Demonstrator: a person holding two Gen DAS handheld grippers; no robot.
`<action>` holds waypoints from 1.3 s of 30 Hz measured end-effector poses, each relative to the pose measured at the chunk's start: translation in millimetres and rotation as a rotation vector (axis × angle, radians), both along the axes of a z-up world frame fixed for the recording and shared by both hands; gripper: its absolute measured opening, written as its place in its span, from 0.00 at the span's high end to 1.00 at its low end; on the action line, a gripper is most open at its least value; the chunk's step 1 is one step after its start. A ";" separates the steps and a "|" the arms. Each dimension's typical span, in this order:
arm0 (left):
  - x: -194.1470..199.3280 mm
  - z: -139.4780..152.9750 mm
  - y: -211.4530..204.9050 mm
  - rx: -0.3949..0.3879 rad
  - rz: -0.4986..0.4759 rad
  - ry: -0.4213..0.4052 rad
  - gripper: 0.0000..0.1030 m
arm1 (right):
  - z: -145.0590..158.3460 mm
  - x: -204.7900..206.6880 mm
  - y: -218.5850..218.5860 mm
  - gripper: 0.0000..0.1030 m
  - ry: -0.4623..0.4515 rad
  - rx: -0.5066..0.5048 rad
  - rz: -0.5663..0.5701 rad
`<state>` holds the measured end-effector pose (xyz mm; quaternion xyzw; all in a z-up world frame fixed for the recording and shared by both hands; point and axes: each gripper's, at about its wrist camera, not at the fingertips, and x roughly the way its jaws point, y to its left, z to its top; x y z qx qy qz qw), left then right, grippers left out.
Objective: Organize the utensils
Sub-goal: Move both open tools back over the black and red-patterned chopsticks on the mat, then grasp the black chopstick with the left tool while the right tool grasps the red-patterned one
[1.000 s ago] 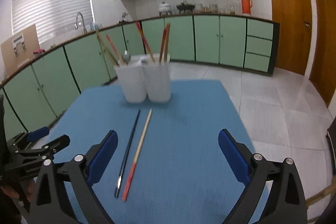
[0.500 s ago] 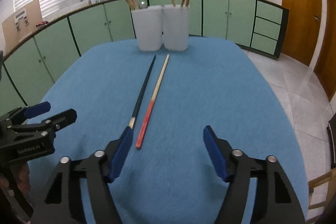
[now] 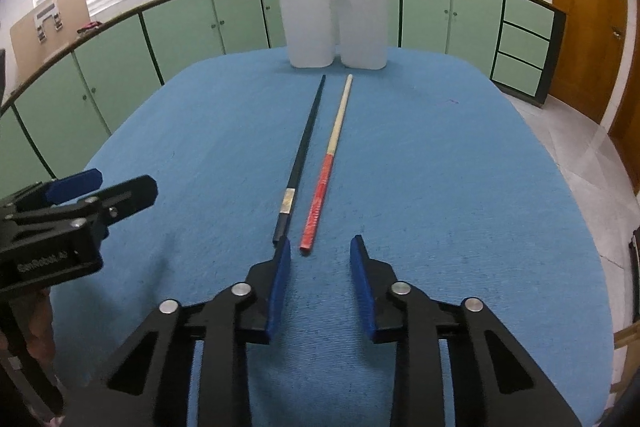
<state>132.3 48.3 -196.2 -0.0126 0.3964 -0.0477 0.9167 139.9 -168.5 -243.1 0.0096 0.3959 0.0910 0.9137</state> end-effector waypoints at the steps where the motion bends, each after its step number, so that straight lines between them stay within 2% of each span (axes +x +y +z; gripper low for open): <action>1: 0.0 0.3 0.9 -0.001 0.000 0.000 0.13 | -1.1 0.0 0.9 0.75 0.002 -0.005 0.000; 13: -2.9 2.6 5.8 -0.018 0.000 -0.002 0.13 | -2.6 10.7 9.2 0.81 -0.008 -0.045 -0.023; 16: -4.1 4.1 5.3 -0.019 -0.004 -0.004 0.13 | -2.9 10.8 9.5 0.93 -0.006 -0.044 -0.023; 25: -4.8 8.0 -14.9 -0.010 -0.038 -0.012 0.13 | 0.0 11.4 -5.3 0.95 -0.005 0.016 -0.063; 36: -5.0 4.0 -64.1 -0.018 -0.102 -0.003 0.14 | 5.4 -3.8 -60.3 0.95 -0.015 0.061 -0.198; 38: -4.9 0.2 -71.6 -0.031 -0.112 0.014 0.22 | 5.6 -6.4 -68.2 0.95 -0.016 0.070 -0.211; 39: -4.5 -2.7 -76.8 -0.032 -0.114 0.027 0.23 | 5.9 -7.0 -70.5 0.95 -0.018 0.073 -0.215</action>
